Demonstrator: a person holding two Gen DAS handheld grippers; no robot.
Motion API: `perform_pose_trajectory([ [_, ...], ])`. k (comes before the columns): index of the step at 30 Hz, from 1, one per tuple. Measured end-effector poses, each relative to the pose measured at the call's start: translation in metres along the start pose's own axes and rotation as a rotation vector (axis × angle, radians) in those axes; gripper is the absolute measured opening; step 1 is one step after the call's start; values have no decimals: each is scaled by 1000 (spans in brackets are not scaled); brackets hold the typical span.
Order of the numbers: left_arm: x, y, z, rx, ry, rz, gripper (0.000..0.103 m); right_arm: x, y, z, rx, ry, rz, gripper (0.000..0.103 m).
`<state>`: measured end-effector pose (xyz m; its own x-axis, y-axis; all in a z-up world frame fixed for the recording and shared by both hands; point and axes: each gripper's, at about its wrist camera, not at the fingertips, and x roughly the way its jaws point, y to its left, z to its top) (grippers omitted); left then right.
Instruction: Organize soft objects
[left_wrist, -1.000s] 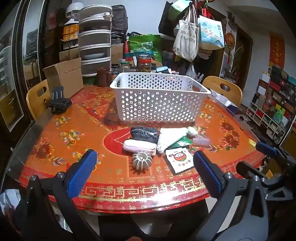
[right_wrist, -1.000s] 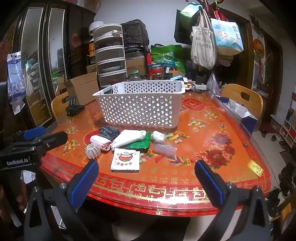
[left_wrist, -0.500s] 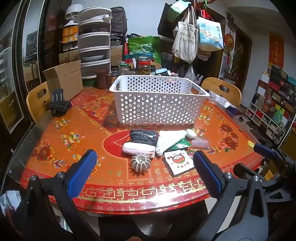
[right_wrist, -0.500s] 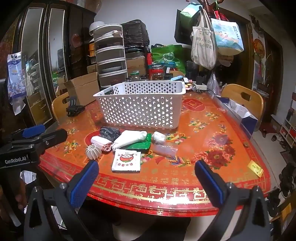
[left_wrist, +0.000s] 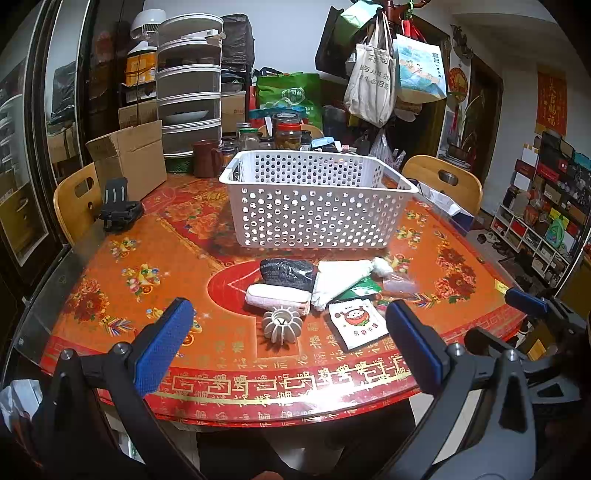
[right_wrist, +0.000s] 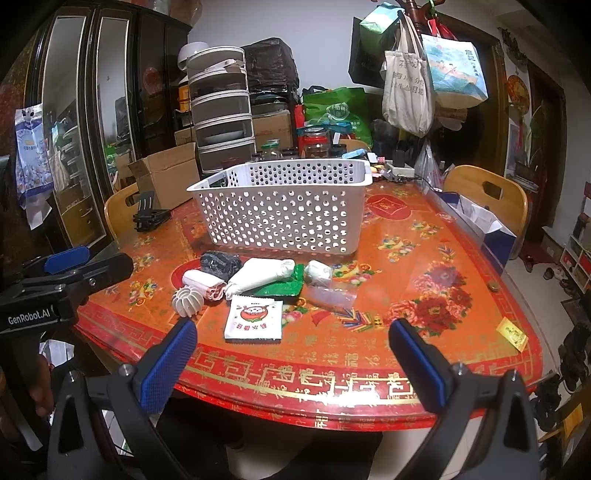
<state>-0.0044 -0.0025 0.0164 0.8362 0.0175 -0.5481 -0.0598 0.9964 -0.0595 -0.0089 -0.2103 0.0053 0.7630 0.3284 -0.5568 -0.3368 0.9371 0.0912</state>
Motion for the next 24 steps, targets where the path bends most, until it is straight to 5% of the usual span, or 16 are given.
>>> perform_pose_trajectory([
  [24,0,0,0,-3,0,-1,103,2,3,-3,4,3,4,103],
])
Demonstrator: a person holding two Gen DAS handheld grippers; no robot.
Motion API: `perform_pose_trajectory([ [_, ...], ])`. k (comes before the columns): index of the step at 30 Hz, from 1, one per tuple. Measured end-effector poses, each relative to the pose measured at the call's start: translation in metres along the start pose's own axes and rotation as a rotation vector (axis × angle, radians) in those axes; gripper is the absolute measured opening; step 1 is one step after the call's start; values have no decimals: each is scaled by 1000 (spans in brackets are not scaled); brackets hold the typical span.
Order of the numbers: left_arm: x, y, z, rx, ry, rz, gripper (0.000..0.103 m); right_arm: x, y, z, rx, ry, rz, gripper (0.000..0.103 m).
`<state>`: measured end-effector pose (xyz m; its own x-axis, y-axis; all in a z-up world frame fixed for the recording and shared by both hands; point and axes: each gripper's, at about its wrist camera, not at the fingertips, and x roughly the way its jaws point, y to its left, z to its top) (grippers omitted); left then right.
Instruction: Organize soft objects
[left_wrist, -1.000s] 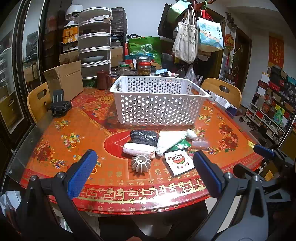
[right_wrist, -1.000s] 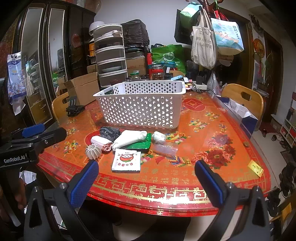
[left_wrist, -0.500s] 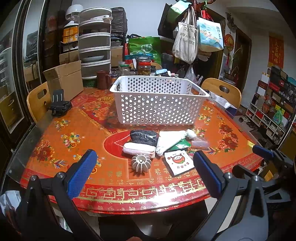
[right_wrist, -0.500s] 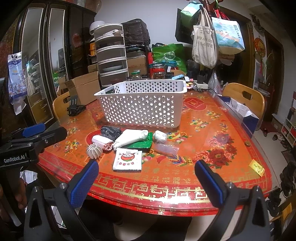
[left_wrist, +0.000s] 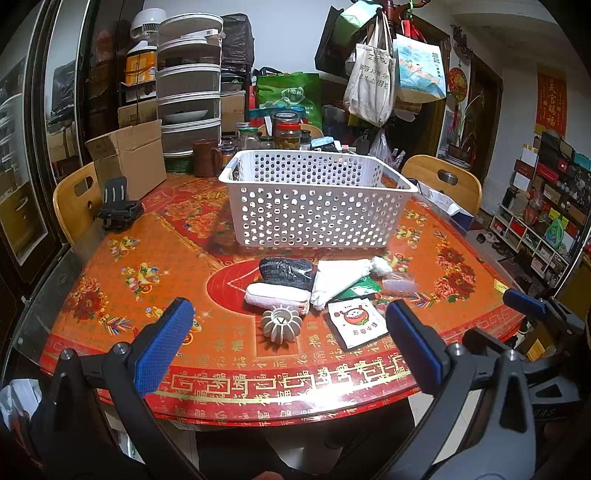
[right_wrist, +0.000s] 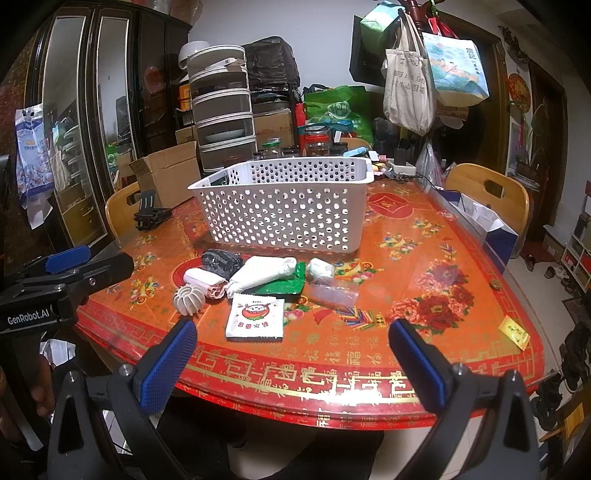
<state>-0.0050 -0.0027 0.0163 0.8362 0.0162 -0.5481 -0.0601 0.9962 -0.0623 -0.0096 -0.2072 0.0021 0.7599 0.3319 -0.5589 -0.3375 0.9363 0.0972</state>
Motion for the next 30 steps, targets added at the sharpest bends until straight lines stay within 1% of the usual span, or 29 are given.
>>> perform_pose_trajectory([
  [25,0,1,0,-1,2,-2,103,5,-1,-4,2,10,7,103],
  [30,4,3,-5,-9,-4,-9,103,8,-1,-5,7,15,12,103],
])
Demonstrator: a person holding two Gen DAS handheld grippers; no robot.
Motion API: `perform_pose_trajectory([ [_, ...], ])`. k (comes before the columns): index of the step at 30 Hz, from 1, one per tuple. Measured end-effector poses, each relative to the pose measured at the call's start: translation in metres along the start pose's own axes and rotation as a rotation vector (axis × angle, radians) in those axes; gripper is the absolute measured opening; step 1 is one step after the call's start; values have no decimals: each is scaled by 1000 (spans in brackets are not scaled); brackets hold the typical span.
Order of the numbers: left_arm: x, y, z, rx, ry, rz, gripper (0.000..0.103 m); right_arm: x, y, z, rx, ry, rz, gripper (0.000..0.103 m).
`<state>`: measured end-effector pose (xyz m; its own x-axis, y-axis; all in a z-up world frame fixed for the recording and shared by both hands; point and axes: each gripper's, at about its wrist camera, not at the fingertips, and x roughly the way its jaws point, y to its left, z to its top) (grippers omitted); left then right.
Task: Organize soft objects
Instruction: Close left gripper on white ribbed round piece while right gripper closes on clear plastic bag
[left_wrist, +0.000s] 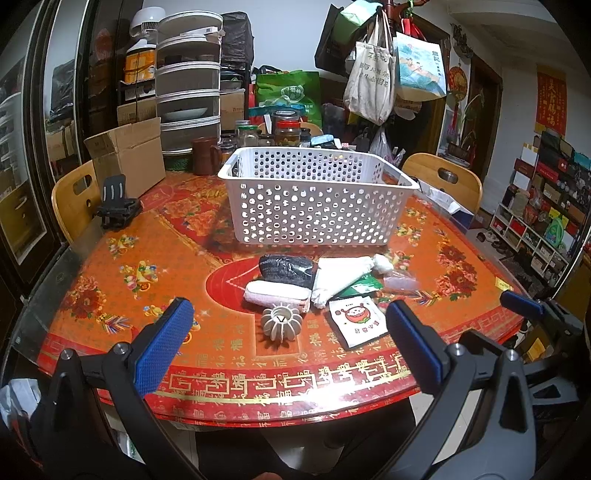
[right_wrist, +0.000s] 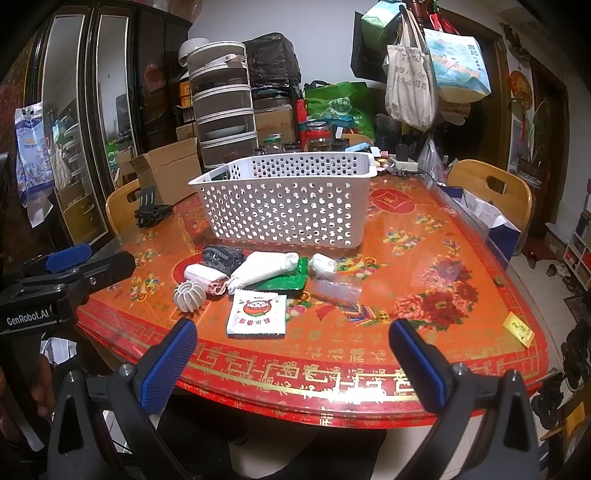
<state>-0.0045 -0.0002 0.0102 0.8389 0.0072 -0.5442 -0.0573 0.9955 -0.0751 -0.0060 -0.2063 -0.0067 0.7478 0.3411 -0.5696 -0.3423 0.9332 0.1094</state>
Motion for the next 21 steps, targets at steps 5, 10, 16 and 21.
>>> perform_pose_trajectory([
  [5,12,12,-4,-11,-23,30,103,11,-8,-2,34,11,33,103],
  [10,38,25,-3,-34,7,28,103,26,-22,-6,57,-36,59,103],
  [16,84,43,-13,-49,96,26,103,49,-33,-2,61,1,-42,103],
  [21,117,41,-21,-15,152,23,103,79,-50,1,103,84,-41,103],
])
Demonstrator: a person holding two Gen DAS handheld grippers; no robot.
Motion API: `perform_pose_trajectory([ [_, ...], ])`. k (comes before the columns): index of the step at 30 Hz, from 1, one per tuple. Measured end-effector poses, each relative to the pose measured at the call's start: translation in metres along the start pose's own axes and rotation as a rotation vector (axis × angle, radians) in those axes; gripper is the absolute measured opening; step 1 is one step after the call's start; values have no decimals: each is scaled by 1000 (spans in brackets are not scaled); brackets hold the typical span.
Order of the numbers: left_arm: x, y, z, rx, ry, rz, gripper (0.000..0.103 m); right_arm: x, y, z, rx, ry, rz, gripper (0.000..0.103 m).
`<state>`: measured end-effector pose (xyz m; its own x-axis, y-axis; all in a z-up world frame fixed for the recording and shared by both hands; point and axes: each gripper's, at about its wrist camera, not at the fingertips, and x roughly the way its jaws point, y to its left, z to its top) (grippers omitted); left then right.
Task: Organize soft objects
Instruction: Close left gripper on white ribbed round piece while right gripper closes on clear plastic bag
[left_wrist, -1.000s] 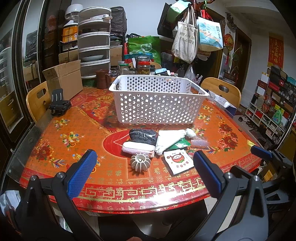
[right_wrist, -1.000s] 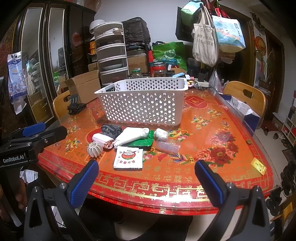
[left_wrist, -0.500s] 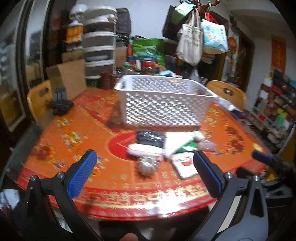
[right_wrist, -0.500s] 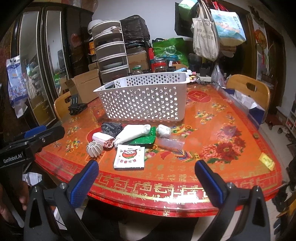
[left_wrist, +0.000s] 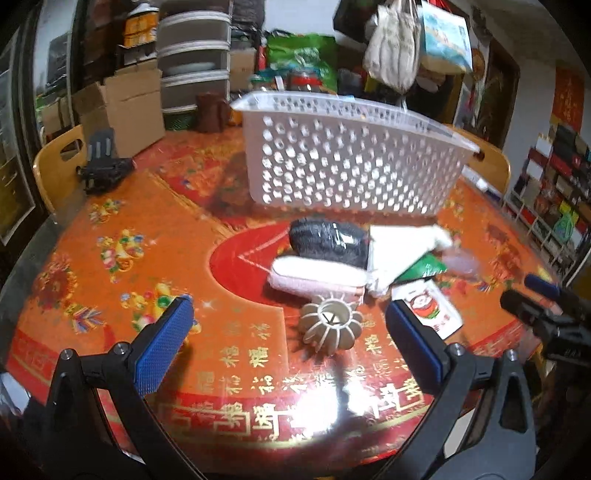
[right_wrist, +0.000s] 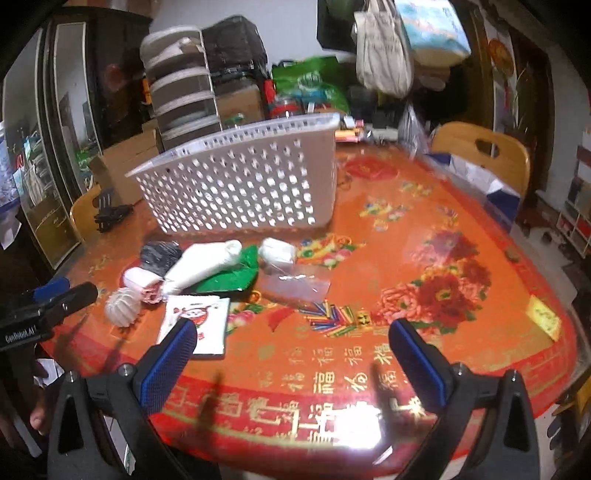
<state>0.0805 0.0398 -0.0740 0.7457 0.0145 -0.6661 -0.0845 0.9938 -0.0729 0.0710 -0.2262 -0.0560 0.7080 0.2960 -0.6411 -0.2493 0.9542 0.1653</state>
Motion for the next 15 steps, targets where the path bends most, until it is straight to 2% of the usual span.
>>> perform_pose_trajectory([
  [8,25,-15,-7,64,23,-36,103,40,-2,12,-11,74,-3,103],
  [13,35,-19,-12,75,43,-51,91,56,-6,21,-2,95,9,102],
  [15,37,-19,-13,74,40,-54,82,61,-6,24,-6,100,-2,102],
])
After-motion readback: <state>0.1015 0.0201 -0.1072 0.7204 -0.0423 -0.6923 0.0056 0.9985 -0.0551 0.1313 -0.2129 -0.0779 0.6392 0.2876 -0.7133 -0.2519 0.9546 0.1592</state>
